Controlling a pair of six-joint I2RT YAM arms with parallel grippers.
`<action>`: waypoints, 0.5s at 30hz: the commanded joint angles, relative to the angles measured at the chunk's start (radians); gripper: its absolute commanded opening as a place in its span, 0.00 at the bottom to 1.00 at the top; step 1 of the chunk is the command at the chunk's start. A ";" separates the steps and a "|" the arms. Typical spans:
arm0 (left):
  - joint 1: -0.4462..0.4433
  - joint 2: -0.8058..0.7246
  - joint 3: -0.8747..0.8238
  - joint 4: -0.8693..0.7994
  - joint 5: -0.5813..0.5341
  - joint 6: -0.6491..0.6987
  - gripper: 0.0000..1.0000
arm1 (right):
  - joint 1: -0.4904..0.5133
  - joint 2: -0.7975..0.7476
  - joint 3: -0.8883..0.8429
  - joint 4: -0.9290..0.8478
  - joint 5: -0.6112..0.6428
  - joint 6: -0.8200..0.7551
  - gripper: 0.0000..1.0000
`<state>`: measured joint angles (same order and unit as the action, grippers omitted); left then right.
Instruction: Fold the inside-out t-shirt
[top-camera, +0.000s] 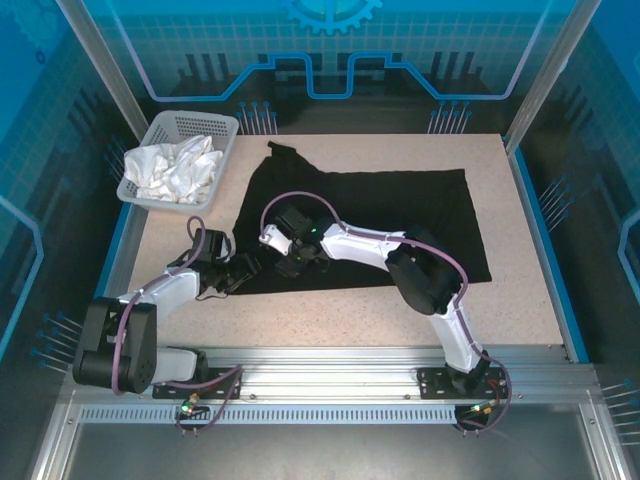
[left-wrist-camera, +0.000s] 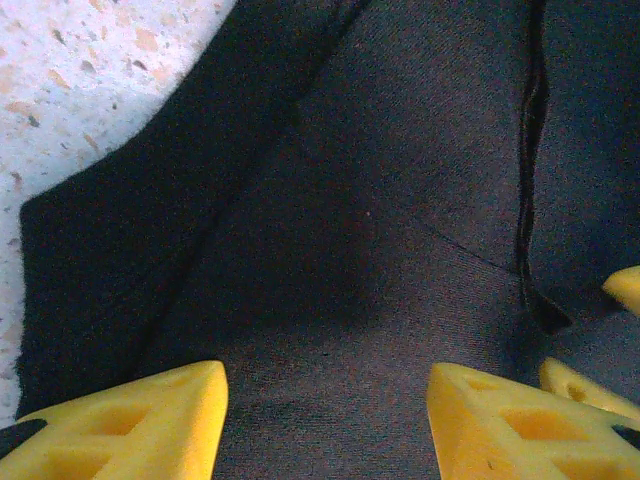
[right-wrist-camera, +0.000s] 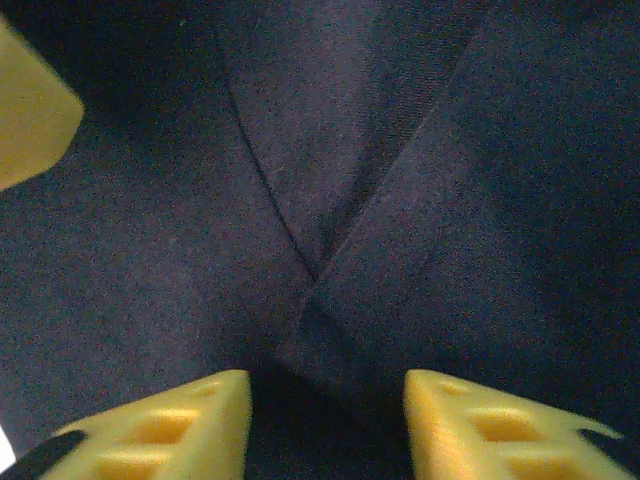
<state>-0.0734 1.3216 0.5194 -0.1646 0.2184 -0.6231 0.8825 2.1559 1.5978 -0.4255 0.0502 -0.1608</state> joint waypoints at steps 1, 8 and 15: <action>0.014 0.005 -0.023 0.007 0.018 0.016 0.57 | -0.008 0.025 0.052 -0.029 -0.015 -0.002 0.32; 0.015 0.005 -0.034 0.011 0.010 0.018 0.58 | -0.068 -0.045 0.007 0.042 -0.049 0.104 0.06; 0.015 0.006 -0.040 0.013 0.002 0.024 0.59 | -0.265 -0.092 -0.057 0.111 -0.041 0.462 0.00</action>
<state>-0.0715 1.3212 0.5064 -0.1322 0.2188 -0.6224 0.7105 2.1033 1.5612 -0.3569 0.0071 0.0902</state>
